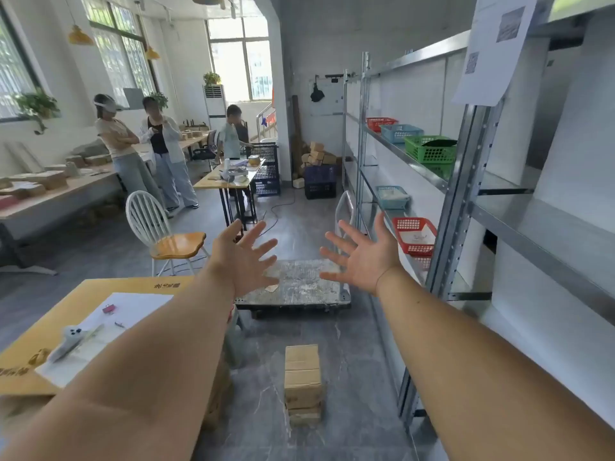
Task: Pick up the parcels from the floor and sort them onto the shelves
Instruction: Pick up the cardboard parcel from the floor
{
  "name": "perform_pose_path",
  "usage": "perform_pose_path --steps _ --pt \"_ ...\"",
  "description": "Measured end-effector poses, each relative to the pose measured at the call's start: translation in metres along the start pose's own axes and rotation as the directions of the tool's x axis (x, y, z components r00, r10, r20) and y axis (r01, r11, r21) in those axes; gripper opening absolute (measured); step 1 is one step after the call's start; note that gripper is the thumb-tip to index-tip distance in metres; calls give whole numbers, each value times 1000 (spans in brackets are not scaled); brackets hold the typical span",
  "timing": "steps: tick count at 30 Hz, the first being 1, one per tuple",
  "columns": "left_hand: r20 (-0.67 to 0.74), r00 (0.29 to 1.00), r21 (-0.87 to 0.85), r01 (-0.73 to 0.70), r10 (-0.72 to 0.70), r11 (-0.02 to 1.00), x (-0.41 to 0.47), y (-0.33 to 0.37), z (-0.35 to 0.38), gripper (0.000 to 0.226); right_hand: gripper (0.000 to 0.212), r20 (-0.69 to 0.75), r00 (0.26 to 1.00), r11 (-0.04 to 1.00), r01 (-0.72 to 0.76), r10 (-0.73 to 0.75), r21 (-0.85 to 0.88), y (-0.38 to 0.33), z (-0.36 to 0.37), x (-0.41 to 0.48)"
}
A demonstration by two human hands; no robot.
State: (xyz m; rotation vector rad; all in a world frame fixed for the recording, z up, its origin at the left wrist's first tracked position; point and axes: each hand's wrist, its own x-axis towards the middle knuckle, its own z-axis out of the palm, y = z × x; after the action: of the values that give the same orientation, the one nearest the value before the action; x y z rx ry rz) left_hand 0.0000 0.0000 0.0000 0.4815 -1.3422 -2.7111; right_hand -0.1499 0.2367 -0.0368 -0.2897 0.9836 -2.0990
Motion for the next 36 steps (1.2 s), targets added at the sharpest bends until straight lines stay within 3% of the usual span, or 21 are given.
perform_pose_path --steps 5,10,21,36 --pt "-30 999 29 41 -40 999 22 -18 -12 52 95 -55 998 999 -34 35 30 14 -20 14" --pt "-80 992 23 103 -101 994 60 -41 -34 51 86 -121 990 995 -64 74 80 40 -34 39" --pt "-50 973 -49 222 -224 974 173 -58 -107 55 88 -192 963 982 -182 188 52 74 -68 128" --pt "-242 843 -152 456 -481 877 276 -108 -219 52 85 -416 830 928 -338 372 156 158 -143 242"
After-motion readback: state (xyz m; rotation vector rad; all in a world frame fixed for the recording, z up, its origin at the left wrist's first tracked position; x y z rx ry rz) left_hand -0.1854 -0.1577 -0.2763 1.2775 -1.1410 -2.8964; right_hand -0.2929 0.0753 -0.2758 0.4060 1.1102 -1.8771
